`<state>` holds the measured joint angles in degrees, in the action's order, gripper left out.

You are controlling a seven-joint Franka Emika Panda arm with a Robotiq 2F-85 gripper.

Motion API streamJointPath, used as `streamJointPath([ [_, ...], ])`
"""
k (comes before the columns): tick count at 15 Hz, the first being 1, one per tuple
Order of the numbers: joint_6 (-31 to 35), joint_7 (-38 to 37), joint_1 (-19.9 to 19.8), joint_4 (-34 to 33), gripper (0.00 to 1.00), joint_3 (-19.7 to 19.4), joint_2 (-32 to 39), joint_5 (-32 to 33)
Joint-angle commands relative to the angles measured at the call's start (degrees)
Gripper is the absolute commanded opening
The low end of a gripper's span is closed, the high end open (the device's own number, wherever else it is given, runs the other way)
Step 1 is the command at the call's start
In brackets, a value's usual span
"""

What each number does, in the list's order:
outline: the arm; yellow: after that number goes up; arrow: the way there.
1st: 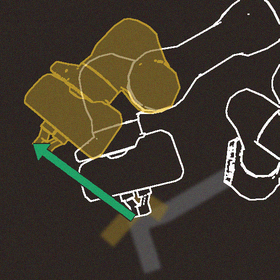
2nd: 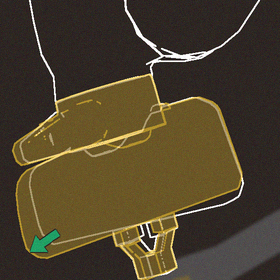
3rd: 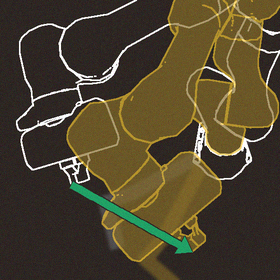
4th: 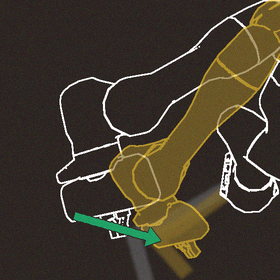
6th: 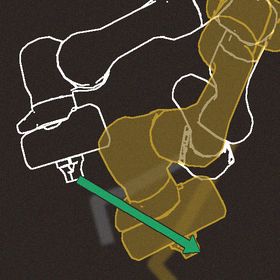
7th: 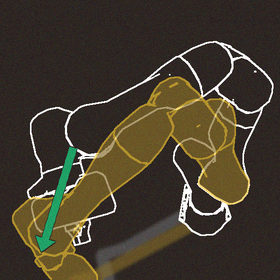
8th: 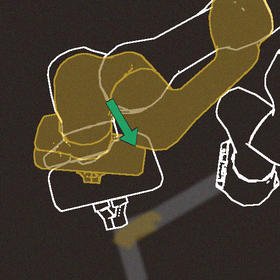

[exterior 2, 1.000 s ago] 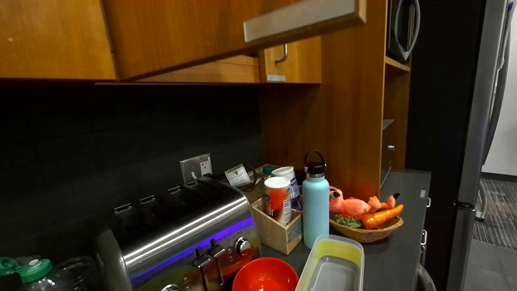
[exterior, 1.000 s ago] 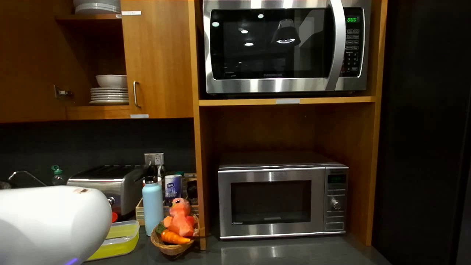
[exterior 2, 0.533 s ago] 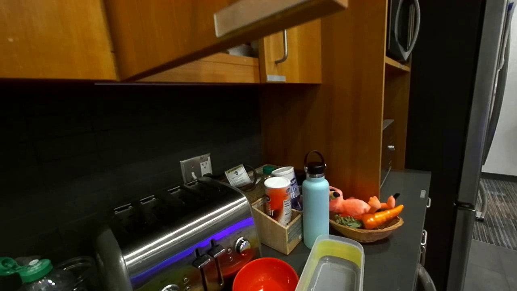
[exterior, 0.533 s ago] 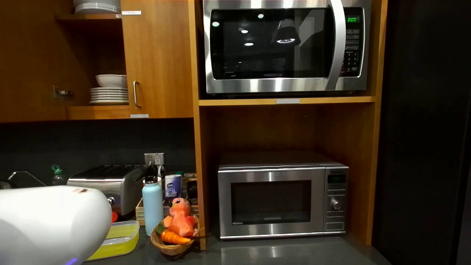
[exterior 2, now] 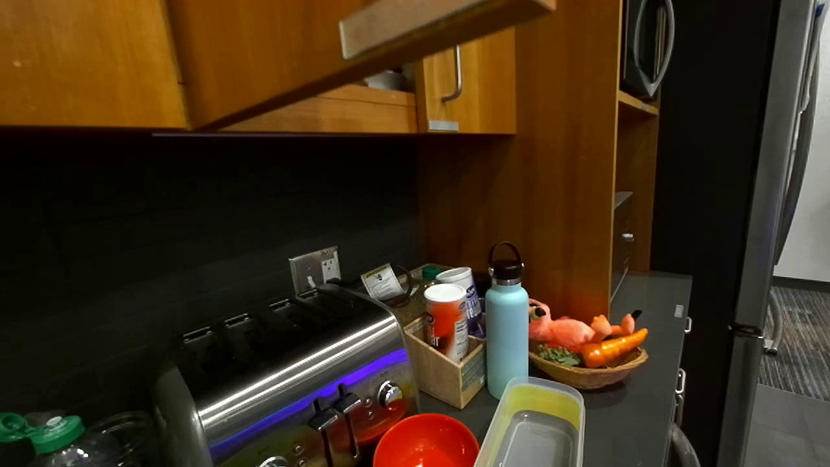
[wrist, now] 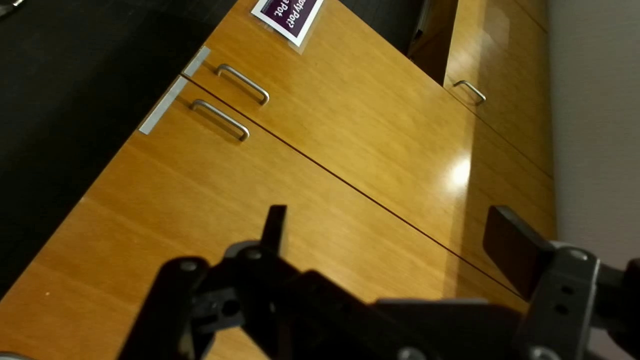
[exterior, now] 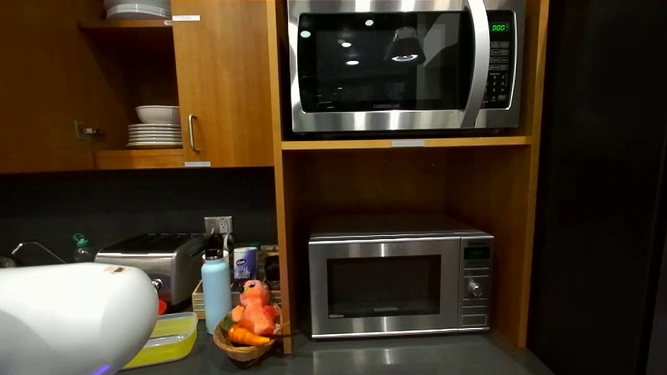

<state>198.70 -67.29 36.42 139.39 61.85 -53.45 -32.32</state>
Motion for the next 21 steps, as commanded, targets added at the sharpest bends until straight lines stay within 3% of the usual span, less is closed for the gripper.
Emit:
streamJointPath([
  [1,0.00,0.12,0.09,-0.01,1.00,-0.08,0.15,0.06],
  [6,-1.50,-0.08,0.93,0.92,1.00,-0.56,-0.65,-0.65],
  [9,-16.79,1.44,4.72,4.74,1.00,-5.85,-8.38,-1.13],
  [13,-35.44,3.88,8.63,8.43,1.00,-15.36,-16.48,4.74],
  [14,-40.05,2.14,9.67,8.48,1.00,-18.37,-18.60,9.28],
  [19,-62.90,2.32,12.82,2.32,1.00,-28.89,-28.78,19.15],
  [21,-71.96,4.86,11.94,-2.85,1.00,-31.34,-32.86,17.87],
])
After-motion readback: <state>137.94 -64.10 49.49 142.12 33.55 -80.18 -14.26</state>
